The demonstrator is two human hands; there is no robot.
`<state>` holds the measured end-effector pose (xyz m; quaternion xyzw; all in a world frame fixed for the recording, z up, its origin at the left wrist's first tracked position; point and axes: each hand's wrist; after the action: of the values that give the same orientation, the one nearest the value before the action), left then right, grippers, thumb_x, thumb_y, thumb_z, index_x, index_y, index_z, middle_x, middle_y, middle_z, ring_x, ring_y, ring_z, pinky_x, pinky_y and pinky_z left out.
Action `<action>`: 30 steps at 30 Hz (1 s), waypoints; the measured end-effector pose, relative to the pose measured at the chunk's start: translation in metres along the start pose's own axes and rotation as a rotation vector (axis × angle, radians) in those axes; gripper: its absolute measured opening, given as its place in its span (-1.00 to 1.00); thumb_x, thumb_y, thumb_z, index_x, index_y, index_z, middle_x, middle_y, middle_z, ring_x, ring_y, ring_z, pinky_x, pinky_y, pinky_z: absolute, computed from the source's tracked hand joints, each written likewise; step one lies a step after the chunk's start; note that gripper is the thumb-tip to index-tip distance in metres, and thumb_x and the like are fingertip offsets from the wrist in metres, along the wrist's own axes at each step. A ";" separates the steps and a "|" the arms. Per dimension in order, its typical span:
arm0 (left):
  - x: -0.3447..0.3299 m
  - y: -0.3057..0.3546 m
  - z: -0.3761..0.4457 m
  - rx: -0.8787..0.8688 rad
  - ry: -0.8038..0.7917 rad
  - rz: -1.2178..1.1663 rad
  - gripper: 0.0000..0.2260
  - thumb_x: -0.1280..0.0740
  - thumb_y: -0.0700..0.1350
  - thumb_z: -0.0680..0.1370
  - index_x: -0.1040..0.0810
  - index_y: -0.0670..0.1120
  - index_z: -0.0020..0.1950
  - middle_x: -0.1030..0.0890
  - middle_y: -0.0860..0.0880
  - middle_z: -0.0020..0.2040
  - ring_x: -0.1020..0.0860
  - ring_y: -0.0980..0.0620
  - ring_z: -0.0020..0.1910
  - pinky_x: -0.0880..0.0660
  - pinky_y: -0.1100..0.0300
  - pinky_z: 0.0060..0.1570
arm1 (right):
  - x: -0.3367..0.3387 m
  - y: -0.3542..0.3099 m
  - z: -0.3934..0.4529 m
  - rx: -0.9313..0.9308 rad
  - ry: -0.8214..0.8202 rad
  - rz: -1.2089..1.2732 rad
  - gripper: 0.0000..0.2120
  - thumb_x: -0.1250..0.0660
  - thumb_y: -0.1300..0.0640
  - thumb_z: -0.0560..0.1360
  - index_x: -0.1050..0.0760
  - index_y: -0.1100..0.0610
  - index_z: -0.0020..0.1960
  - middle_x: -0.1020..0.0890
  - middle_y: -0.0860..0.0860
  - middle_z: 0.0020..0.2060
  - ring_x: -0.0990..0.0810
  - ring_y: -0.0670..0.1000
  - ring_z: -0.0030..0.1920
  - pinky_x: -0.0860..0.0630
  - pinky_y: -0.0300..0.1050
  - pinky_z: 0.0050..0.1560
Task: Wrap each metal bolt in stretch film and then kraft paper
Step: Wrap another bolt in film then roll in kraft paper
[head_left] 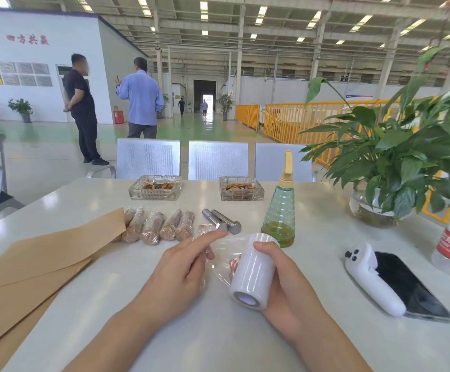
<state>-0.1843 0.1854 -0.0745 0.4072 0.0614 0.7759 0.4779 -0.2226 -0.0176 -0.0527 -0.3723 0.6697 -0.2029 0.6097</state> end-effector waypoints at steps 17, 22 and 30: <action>0.012 0.016 0.013 0.758 -0.057 -0.760 -0.71 -0.19 -0.07 0.67 -0.59 -0.24 -0.03 -0.46 -0.18 -0.29 -0.34 -0.05 -0.55 -0.27 0.21 -0.55 | 0.002 -0.005 -0.010 0.041 -0.085 0.071 -0.51 -0.46 0.12 0.43 -0.50 0.14 0.34 -0.69 0.17 0.21 -0.68 0.10 -0.13 -0.61 0.09 0.08; 0.009 0.016 0.006 0.642 -0.166 -0.672 -0.70 -0.19 -0.05 0.72 -0.54 -0.28 0.07 -0.63 -0.15 -0.28 -0.45 -0.09 -0.49 -0.35 0.18 -0.49 | 0.004 -0.006 -0.013 0.084 -0.134 0.032 -0.66 -0.56 0.12 0.31 -0.75 0.16 0.07 -0.70 0.15 -0.04 -0.70 0.11 -0.16 -0.67 0.08 0.00; 0.005 0.004 0.003 0.165 0.013 0.183 -0.82 -0.28 -0.06 0.67 -0.39 0.12 -0.11 -0.51 0.11 -0.35 -0.47 0.05 -0.34 -0.40 0.04 -0.30 | -0.001 0.001 -0.015 0.105 -0.197 -0.004 -0.49 -0.60 0.10 0.21 -0.71 0.15 0.16 -0.69 0.18 0.04 -0.67 0.15 -0.06 -0.66 0.08 0.00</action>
<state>-0.1867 0.1865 -0.0677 0.4441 0.0906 0.8112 0.3694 -0.2370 -0.0187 -0.0506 -0.3591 0.5944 -0.2013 0.6908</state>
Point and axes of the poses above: each hand's wrist, its own z-axis towards the middle knuckle, its own x-axis out of the back of the hand, y = z × x
